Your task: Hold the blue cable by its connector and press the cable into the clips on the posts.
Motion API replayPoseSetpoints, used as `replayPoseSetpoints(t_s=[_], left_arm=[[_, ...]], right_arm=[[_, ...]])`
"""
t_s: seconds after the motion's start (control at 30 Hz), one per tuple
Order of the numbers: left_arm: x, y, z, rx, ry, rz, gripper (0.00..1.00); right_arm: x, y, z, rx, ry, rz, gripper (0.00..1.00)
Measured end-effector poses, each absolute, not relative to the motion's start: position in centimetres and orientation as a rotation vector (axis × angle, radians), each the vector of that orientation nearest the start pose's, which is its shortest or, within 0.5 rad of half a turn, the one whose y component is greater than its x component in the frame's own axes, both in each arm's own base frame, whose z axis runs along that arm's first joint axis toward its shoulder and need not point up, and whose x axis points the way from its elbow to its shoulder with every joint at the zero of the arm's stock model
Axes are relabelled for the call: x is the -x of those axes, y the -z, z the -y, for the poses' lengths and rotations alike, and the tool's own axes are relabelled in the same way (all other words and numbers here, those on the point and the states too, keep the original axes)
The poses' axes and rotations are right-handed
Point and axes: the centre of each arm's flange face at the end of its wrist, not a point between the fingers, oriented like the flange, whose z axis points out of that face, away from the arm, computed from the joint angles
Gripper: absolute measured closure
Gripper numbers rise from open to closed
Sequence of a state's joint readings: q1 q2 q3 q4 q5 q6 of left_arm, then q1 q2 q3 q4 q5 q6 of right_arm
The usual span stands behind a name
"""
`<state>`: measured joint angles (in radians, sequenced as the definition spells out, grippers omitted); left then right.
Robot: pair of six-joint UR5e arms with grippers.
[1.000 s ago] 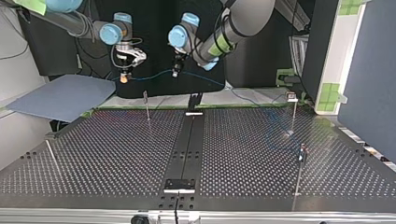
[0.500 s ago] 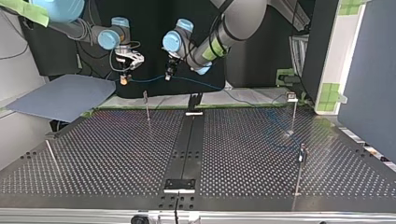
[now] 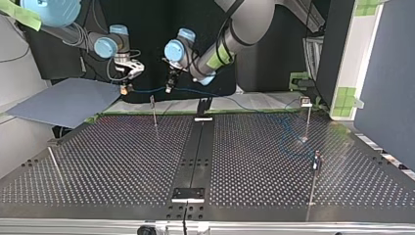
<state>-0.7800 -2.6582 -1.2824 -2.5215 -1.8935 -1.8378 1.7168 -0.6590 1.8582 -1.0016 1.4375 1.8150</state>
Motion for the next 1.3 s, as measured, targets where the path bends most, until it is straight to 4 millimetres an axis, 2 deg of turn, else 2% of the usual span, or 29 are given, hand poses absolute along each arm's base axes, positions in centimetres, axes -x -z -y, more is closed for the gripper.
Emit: replayPoseSetpoints(t_s=[0.2, 0.53, 0.8, 1.1, 1.3], left_arm=[[-45.8, 2.2, 59.3, -0.189, 0.506, -1.715, 1.00], [-46.2, 4.0, 59.9, -0.186, 0.519, -1.712, 1.00], [-46.7, 4.2, 59.8, -0.184, 0.529, -1.704, 1.00], [-46.8, 7.0, 60.8, -0.208, 0.549, -1.732, 1.00], [-47.9, 7.1, 60.9, -0.190, 0.558, -1.734, 1.00]], right_arm=[[-20.7, 5.9, 53.8, -1.427, -1.479, 1.460, 1.00], [-17.0, 5.7, 55.4, -1.401, -1.473, 1.442, 1.00], [-17.0, 5.5, 55.7, -1.410, -1.507, 1.412, 1.00], [-17.3, 5.5, 55.8, -1.418, -1.511, 1.400, 1.00], [-17.4, 5.3, 56.0, -1.416, -1.516, 1.394, 1.00]])
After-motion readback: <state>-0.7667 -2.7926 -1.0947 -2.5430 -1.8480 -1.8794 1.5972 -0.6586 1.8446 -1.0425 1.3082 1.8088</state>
